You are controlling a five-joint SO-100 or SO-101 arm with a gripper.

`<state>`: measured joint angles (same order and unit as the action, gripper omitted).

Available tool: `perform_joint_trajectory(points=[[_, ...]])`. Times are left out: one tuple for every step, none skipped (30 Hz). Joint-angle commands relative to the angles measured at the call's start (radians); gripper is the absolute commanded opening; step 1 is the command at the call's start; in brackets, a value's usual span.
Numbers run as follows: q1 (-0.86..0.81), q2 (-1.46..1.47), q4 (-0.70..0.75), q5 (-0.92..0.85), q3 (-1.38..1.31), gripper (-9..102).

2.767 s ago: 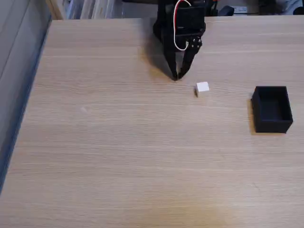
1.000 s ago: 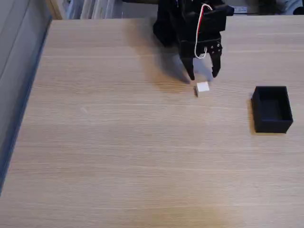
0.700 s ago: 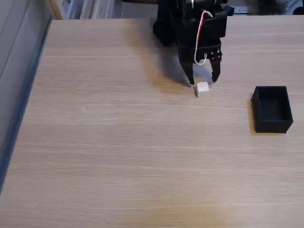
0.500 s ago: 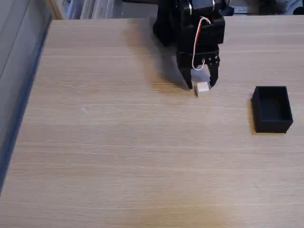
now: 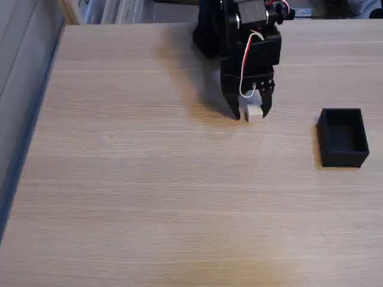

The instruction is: Pick a white block and place it in the black box.

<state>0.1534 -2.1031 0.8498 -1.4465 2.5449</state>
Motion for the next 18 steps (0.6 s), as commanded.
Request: perform_joint_trajectory(points=[[-0.005, 0.014, -0.011, -0.014, -0.043, 18], [-0.006, 0.017, -0.012, -0.015, -0.044, 14], [-0.008, 0.017, -0.017, -0.015, -0.044, 8], [-0.009, 0.018, -0.021, -0.012, -0.044, 2], [-0.011, 0.018, -0.023, -0.014, -0.044, 0], [-0.014, 0.018, -0.023, -0.018, -0.044, 0], [-0.015, 0.015, -0.021, -0.023, -0.044, 0], [-0.018, 0.011, -0.021, -0.031, -0.041, 0], [-0.020, 0.002, -0.018, -0.041, -0.040, 0], [-0.020, -0.011, -0.014, -0.051, -0.035, 0], [-0.018, -0.029, -0.009, -0.060, -0.031, 0], [-0.014, -0.051, -0.002, -0.069, -0.025, 0], [-0.008, -0.072, 0.009, -0.075, -0.020, 0], [0.002, -0.098, 0.018, -0.077, -0.015, 0], [0.015, -0.127, 0.028, -0.077, -0.009, 0], [0.034, -0.161, 0.035, -0.077, -0.002, 0], [0.054, -0.193, 0.046, -0.074, 0.002, 0], [0.075, -0.224, 0.061, -0.071, 0.002, 0]])
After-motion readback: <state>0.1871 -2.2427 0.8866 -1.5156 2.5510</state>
